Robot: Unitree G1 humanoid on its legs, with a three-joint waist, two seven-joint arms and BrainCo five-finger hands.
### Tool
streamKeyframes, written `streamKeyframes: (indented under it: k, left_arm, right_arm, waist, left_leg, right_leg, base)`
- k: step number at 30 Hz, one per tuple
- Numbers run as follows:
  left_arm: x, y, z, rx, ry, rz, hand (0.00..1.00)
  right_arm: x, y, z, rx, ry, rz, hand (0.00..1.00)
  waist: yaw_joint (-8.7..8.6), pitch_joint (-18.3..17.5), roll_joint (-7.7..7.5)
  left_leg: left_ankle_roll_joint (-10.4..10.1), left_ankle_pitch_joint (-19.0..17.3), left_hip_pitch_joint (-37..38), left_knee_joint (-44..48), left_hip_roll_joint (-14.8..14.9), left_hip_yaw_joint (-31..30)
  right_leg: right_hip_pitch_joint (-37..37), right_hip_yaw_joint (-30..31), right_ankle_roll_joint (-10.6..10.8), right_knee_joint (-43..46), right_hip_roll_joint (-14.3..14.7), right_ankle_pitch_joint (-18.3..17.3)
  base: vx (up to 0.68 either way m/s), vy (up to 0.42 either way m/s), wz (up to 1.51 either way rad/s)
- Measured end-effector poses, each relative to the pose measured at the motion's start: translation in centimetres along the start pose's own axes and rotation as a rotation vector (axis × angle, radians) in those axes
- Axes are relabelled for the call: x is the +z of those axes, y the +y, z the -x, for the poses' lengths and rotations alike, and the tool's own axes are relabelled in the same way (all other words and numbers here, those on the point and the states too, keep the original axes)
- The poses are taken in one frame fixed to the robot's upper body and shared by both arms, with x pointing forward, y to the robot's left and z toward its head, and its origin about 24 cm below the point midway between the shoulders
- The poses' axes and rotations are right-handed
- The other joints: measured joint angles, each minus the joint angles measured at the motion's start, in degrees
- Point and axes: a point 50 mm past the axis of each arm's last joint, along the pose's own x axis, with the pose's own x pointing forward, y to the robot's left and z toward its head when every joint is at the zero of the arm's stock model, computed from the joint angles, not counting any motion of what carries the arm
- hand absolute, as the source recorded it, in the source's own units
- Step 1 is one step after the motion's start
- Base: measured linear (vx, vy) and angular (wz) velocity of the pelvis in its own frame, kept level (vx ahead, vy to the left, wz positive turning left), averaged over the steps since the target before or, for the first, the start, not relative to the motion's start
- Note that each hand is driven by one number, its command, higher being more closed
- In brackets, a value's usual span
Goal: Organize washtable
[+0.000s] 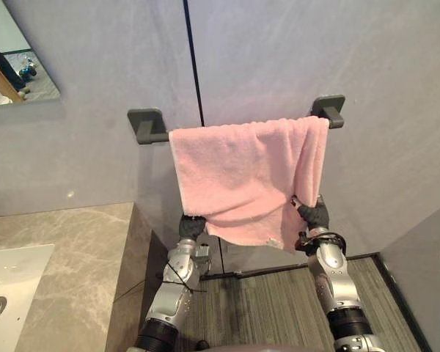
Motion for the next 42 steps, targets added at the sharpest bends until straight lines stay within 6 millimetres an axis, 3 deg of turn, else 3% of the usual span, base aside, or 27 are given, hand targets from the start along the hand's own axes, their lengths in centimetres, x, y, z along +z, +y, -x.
streamKeyframes:
  k: [2, 3, 4, 5, 17, 21, 29, 35, 40, 42]
  left_arm:
    - [-0.4, 0.3, 0.1, 0.018, 0.016, 0.004, 1.0]
    - [-0.5, 0.6, 0.2, 0.032, 0.021, 0.01, 1.0]
    - [-0.6, 0.7, 0.2, 0.036, 0.024, 0.013, 1.0]
    - [-0.7, 0.9, 0.4, 0.046, 0.031, 0.014, 0.0]
    - [-1.1, 2.5, 0.8, 0.107, 0.053, 0.027, 0.0]
    - [-1.1, 2.8, 0.8, 0.107, 0.056, 0.031, 0.0]
    - [-2.3, 3.8, 2.0, 0.145, 0.107, 0.042, 0.0]
    - [-2.5, 6.7, 4.3, 0.342, 0.107, 0.157, 0.0]
    - [1.2, 8.5, 5.1, 0.436, -0.067, 0.182, 0.0]
    - [4.3, 9.0, 5.2, 0.447, -0.21, 0.185, 0.0]
  right_arm:
    - [-0.1, 0.3, 0.0, 0.013, 0.006, 0.005, 1.0]
    - [-0.2, 0.4, 0.0, 0.018, 0.009, 0.007, 0.0]
    - [-0.3, 0.5, 0.0, 0.02, 0.011, 0.009, 0.0]
    - [-0.4, 0.5, 0.1, 0.023, 0.018, 0.01, 0.0]
    - [-2.0, 0.3, 0.6, -0.002, 0.096, 0.001, 0.0]
    - [-4.1, -0.4, 1.7, -0.043, 0.194, -0.005, 0.0]
    - [-4.9, -1.8, 2.9, -0.145, 0.231, -0.041, 0.0]
    - [-2.3, -3.3, 4.3, -0.281, 0.107, -0.064, 0.0]
    - [2.4, -4.2, 4.8, -0.349, -0.1, -0.038, 0.0]
    - [5.2, -4.2, 5.0, -0.353, -0.23, -0.019, 0.0]
  waist:
    - [-0.03, -0.1, -0.27]
    - [-0.03, -0.1, -0.45]
    - [-0.03, -0.2, -0.51]
    - [-0.03, -0.2, -0.66]
    - [-0.06, -0.5, -1.15]
    - [-0.08, -0.4, -1.31]
    - [-0.21, -0.2, -1.45]
    - [-0.09, 0.0, -1.37]
    - [0.18, 0.4, -1.47]
    - [0.38, 0.4, -1.55]
  left_leg:
    - [0.0, 0.0, 0.0, 0.0, 0.0, -0.1]
    - [0.0, 0.0, 0.0, 0.0, 0.0, -0.1]
    - [0.0, 0.0, 0.0, 0.0, 0.0, -0.2]
    - [0.0, 0.0, 0.0, 0.0, 0.0, -0.2]
    - [-0.1, 0.1, 0.4, -0.3, -0.1, -1.7]
    - [-0.1, 0.1, 0.4, -0.3, -0.1, -1.7]
    - [-0.1, 0.1, 1.0, -0.3, -0.1, -1.1]
    - [-0.2, -0.1, 1.0, -0.3, 0.0, -0.5]
    - [-0.3, -0.3, 1.4, -0.3, 0.1, 0.3]
    - [-0.4, -0.5, 1.6, -0.3, 0.1, 0.4]
  right_leg:
    - [0.0, -0.1, 0.0, 0.0, 0.0, 0.0]
    - [0.1, -0.1, 0.0, 0.0, 0.0, 0.0]
    - [0.1, -0.1, 0.0, 0.0, 0.0, 0.0]
    - [0.1, -0.2, 0.0, 0.0, 0.0, 0.0]
    - [1.2, -1.8, -0.1, -1.1, 0.1, 0.1]
    - [2.2, -1.9, -0.2, -2.8, 0.2, 0.9]
    - [3.2, -1.4, -0.1, -3.8, 0.2, 1.7]
    - [2.9, -0.8, 0.1, -3.4, 0.1, 1.5]
    - [1.9, -0.4, 0.1, -0.8, -0.1, -0.1]
    - [2.0, -0.4, 0.1, -0.5, -0.2, -0.4]
  base:
    - [0.0, 0.0, 0.0]
    - [0.0, 0.0, 0.0]
    - [0.0, 0.0, 0.0]
    - [0.0, 0.0, 0.0]
    - [-0.01, -0.005, 0.06]
    - [0.0, 0.0, 0.0]
    - [-0.02, -0.006, -0.02]
    - [-0.05, -0.007, -0.05]
    - [-0.01, -0.004, -0.03]
    - [0.0, 0.0, 0.0]
